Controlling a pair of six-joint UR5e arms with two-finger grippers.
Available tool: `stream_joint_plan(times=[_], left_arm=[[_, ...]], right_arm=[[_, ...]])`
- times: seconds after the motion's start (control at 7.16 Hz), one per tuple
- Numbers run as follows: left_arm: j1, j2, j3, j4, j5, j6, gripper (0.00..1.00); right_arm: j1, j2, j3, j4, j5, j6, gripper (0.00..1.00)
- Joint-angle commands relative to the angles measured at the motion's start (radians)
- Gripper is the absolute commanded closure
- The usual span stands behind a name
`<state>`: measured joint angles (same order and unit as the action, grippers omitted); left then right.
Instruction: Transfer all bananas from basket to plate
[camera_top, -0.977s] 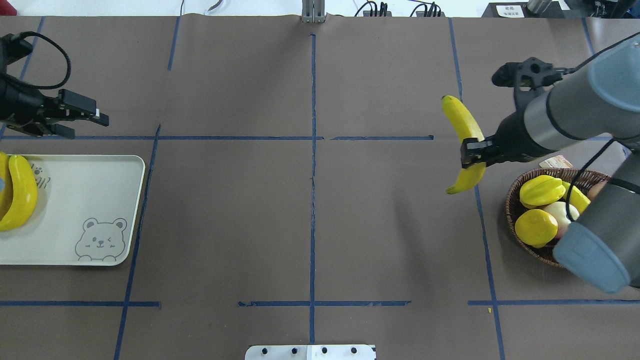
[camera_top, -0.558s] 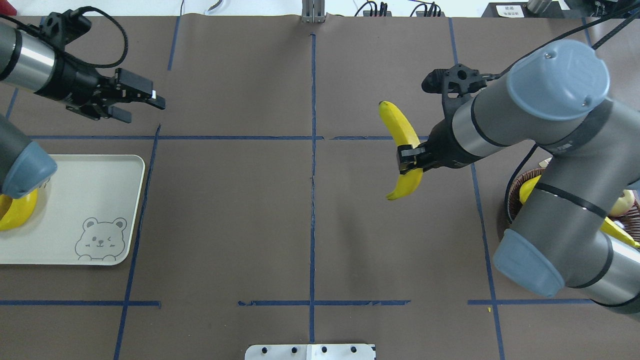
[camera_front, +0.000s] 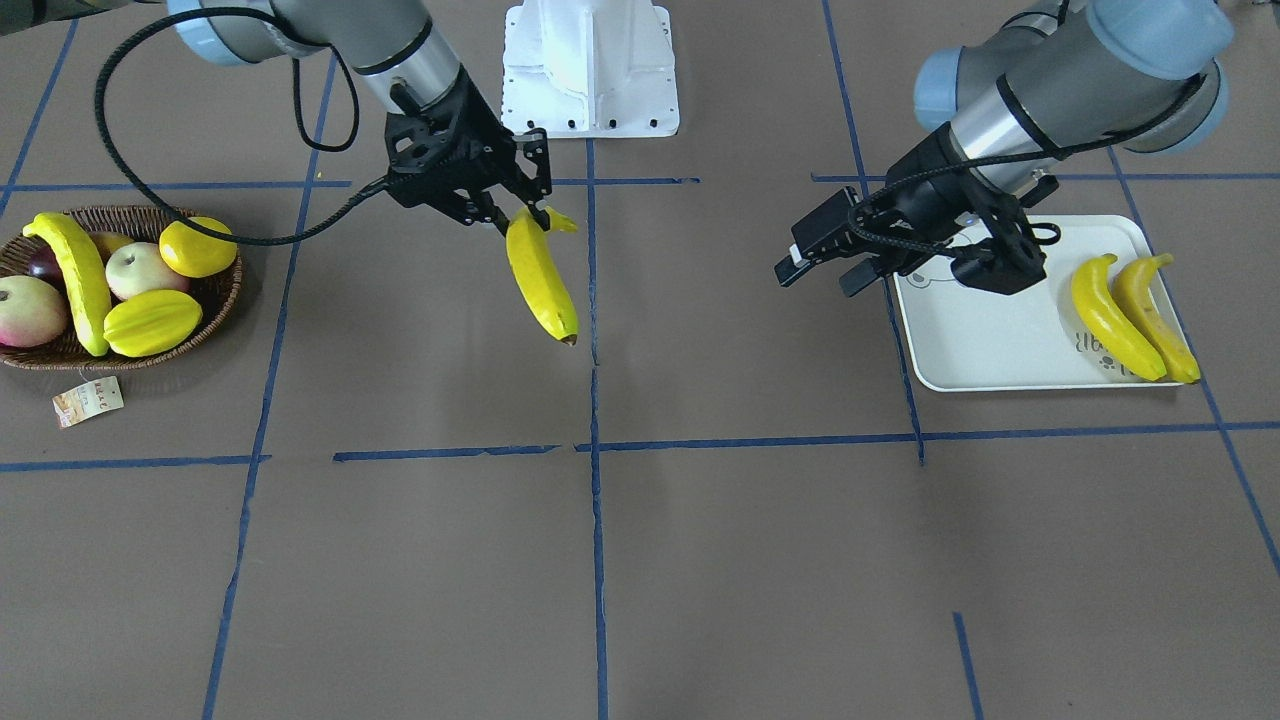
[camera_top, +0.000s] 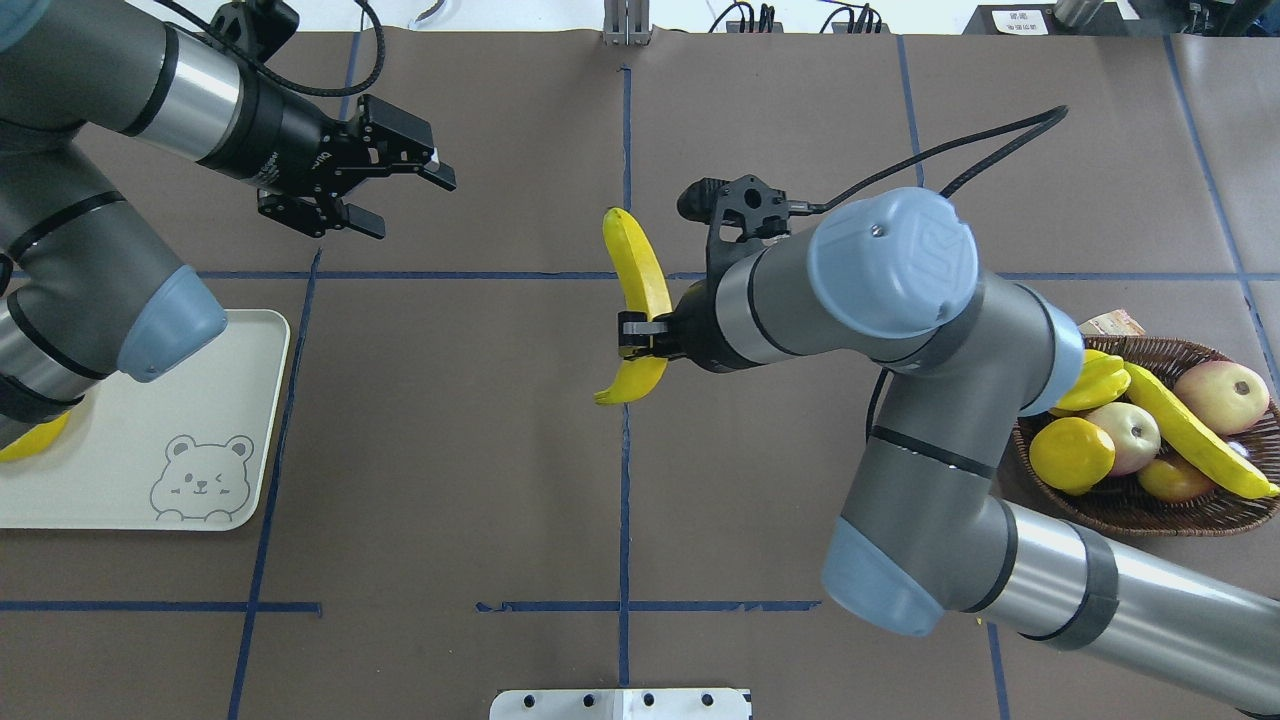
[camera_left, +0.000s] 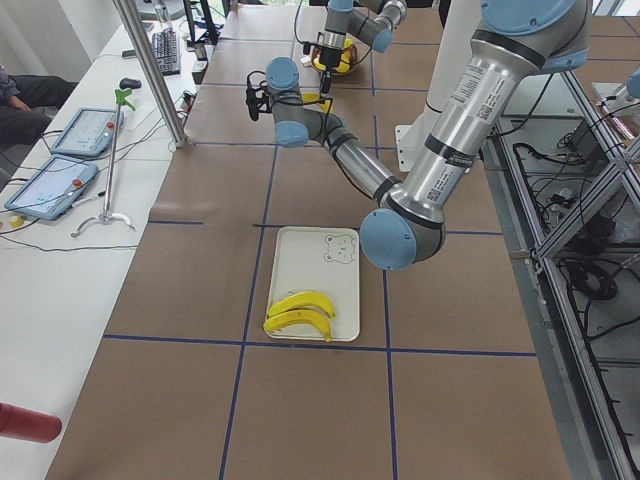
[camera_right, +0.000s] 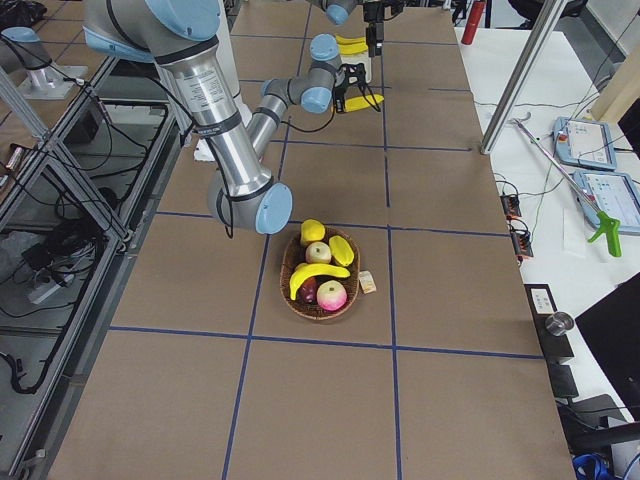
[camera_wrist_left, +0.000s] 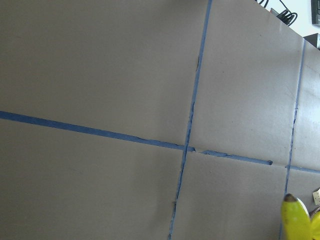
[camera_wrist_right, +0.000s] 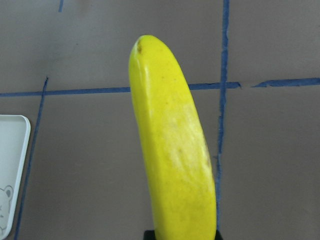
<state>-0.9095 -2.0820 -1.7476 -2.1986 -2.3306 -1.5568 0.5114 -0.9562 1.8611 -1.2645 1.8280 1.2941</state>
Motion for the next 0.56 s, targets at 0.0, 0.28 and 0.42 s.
stream_joint_plan(times=[0.0, 0.28, 0.42], left_arm=[[0.097, -0.055, 0.005, 0.0, 0.112, -0.063, 0.01], [0.174, -0.089, 0.006, 0.01, 0.227, -0.111, 0.04], [0.182, -0.09, 0.007, 0.013, 0.238, -0.12, 0.13]], right_arm=[[-0.03, 0.066, -0.037, 0.011, -0.056, 0.039, 0.94], [-0.045, 0.082, -0.037, 0.01, -0.072, 0.044, 0.94], [-0.045, 0.085, -0.037, 0.01, -0.072, 0.044, 0.93]])
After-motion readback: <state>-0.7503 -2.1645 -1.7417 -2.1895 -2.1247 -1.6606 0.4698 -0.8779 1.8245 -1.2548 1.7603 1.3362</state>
